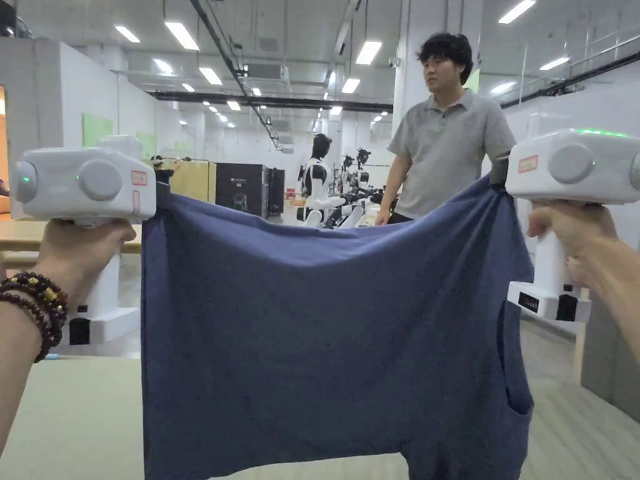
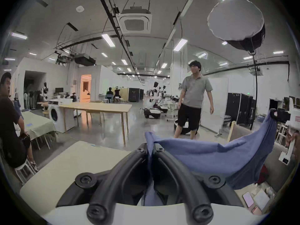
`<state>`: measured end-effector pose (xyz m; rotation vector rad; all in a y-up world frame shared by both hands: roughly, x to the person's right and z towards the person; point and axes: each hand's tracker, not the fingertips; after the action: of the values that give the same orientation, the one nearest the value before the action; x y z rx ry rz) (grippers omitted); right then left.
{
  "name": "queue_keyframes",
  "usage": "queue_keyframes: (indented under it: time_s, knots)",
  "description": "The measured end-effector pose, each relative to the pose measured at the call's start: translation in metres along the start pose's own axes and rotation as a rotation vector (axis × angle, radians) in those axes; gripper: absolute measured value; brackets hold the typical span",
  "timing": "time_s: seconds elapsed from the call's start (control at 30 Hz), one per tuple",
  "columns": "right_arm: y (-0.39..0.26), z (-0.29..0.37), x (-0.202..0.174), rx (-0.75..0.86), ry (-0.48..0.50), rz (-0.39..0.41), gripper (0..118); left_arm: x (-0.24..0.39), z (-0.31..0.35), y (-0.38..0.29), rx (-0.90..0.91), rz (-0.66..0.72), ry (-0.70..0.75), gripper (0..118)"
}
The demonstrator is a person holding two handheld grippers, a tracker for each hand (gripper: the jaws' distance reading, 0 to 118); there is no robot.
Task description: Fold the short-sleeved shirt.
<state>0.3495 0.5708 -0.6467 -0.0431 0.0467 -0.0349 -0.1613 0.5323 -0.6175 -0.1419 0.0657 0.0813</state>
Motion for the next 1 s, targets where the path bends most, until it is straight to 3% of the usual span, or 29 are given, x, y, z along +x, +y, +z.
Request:
queue_keyframes:
  time_s: [0.23,0.47,0.6,0.67,0.77,0.87,1.0]
  knots:
    - [-0.089,-0.022,0.018,-0.146,-0.013,-0.021,6,-0.020,-0.035,-0.099,-0.137,0.043,0.001,4]
    - [-0.116,-0.005,0.028,-0.148,0.040,-0.061,6,-0.026,-0.020,-0.136,-0.147,0.057,-0.070,4]
    - [-0.133,0.043,0.034,-0.125,0.087,-0.045,6,-0.032,0.029,-0.156,-0.105,0.064,-0.160,4]
    - [-0.149,0.077,0.038,-0.114,0.111,0.005,6,-0.042,0.058,-0.172,-0.084,0.077,-0.211,4]
    - [-0.181,0.132,0.052,-0.120,0.152,-0.002,6,-0.054,0.110,-0.204,-0.093,0.063,-0.245,4]
    - [-0.221,0.188,0.068,-0.167,0.181,-0.011,6,-0.062,0.164,-0.245,-0.111,0.048,-0.252,4]
    - [-0.283,0.264,0.084,-0.303,0.221,0.075,6,-0.077,0.232,-0.307,-0.185,0.082,-0.270,4]
